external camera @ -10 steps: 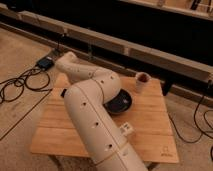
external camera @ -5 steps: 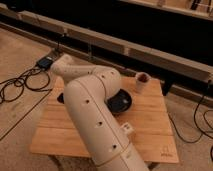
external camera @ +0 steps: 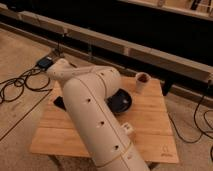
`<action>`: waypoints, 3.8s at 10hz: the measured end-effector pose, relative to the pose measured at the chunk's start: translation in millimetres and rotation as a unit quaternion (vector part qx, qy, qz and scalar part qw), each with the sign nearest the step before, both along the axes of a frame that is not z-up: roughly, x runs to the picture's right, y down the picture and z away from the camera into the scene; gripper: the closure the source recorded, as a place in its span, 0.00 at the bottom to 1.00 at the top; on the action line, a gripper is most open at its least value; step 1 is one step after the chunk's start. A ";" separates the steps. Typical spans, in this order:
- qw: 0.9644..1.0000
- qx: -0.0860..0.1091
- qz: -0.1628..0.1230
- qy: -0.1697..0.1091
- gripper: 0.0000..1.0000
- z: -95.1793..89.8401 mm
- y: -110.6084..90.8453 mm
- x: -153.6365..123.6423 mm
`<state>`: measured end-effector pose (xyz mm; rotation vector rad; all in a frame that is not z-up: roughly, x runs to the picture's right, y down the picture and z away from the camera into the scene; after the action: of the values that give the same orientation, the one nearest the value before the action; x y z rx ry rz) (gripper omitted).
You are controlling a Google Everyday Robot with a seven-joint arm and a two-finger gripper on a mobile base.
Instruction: Push the eraser across the table
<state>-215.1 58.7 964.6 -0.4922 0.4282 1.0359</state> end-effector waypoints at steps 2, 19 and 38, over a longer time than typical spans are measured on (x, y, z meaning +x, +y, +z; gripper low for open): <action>1.000 -0.007 -0.012 -0.013 0.35 -8.1 10.0 -9.0; 0.991 -0.073 -0.075 -0.081 0.35 -78.8 72.8 -35.3; 0.994 -0.024 -0.058 -0.090 0.35 -41.7 13.4 -69.0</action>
<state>-284.1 72.2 922.9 -0.5913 0.3184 0.8632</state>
